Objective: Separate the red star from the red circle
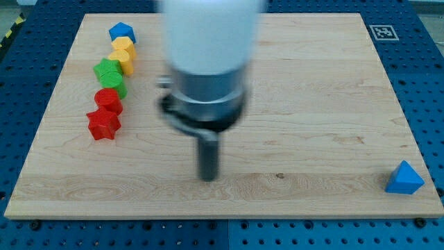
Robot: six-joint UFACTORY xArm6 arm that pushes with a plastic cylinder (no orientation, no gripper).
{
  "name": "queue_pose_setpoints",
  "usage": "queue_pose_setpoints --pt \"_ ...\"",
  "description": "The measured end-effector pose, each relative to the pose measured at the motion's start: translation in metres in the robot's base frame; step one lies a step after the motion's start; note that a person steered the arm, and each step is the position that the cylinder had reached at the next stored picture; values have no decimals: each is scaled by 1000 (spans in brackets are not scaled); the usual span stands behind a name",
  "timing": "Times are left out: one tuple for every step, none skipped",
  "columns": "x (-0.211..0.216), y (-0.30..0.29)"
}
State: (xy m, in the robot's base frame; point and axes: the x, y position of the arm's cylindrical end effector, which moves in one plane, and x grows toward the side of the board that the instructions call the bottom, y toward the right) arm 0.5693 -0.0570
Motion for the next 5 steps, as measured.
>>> queue_pose_setpoints --pt "0 -106" --pt "-18 -201" --pt "-65 -225" --pt "-94 -201" --pt "-98 -128"
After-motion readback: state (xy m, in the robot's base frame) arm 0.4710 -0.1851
